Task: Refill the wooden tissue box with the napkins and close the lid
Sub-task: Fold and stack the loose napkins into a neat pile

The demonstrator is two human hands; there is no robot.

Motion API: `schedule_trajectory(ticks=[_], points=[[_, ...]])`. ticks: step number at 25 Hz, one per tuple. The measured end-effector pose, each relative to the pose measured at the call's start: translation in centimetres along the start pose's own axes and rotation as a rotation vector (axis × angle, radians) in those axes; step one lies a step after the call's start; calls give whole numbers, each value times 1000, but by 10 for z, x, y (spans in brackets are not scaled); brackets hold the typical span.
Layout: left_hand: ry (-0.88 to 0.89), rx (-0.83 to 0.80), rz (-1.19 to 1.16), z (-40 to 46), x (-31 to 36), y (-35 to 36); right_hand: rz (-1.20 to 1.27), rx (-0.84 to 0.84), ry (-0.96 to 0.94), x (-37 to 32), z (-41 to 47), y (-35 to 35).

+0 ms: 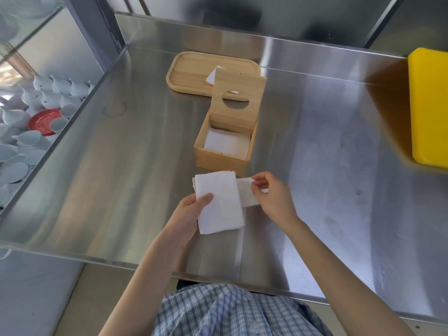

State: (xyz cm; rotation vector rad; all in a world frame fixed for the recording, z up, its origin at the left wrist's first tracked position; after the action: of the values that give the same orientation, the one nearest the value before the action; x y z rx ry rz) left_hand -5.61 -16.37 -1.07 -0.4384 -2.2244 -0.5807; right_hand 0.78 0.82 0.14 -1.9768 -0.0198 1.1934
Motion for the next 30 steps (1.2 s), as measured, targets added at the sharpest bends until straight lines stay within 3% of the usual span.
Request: schedule_trajectory(ticks=[3, 7, 13, 21, 24, 30], points=[[2, 27, -11, -1, 2, -3, -331, -75, -137, -2, 12, -5], [8, 52, -8, -3, 4, -6, -550, -168, -168, -5, 25, 2], [3, 88, -5, -5, 4, -10, -692, -200, -66, 2, 27, 6], [3, 80, 14, -6, 6, -6, -679, -220, 5, 3, 15, 10], [-9, 90, 2, -6, 5, -10, -527, -256, 72, 2, 8, 4], [-34, 149, -35, -6, 0, -10, 201, -218, 172, -2, -15, -21]])
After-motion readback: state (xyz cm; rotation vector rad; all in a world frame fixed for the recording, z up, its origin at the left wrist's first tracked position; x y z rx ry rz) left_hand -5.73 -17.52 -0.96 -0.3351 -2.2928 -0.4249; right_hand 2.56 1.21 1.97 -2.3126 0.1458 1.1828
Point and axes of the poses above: each hand's wrist, its own z-axis towards the middle knuckle, its own y-axis out of the palm, x = y × z, the point moved 2 cm from there along z, towards the middle knuckle, and after that the axes turned 1 degree about y, right-handed, at the moved point
